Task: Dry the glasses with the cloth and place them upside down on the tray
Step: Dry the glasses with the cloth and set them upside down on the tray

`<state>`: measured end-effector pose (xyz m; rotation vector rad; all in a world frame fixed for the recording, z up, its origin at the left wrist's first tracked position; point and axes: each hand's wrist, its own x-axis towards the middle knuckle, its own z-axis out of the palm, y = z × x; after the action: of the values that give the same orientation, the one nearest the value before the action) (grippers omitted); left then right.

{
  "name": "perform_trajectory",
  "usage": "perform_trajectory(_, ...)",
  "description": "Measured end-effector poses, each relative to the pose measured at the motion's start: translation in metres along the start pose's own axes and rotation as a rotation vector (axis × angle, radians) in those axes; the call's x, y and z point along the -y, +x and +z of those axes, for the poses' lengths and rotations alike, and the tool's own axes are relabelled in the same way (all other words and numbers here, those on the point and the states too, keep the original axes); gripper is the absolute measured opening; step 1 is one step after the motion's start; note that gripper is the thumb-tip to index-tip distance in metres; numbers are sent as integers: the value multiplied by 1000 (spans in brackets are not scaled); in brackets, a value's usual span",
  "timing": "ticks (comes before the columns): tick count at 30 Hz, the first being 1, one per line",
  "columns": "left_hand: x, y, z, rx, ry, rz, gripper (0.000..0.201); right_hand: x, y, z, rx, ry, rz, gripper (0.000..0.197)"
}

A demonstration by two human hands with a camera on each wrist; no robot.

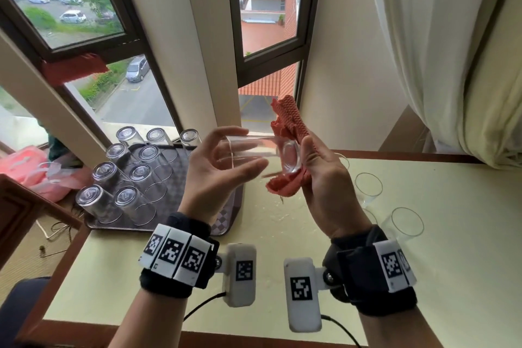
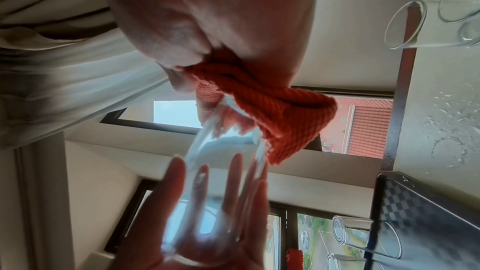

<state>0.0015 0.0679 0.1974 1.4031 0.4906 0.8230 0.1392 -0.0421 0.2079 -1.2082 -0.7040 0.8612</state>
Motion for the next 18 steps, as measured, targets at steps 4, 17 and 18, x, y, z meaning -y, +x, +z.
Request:
perform_trajectory(4, -4, -2, -3, 48, 15, -17, 67, 3, 0, 1, -6, 67, 35, 53)
perform_trajectory(17, 4, -5, -5, -56, 20, -10, 61, -2, -2, 10, 2, 38, 8, 59)
perform_trajectory(18, 4, -5, -6, -75, 7, -17, 61, -2, -4, 11, 8, 46, 3, 60)
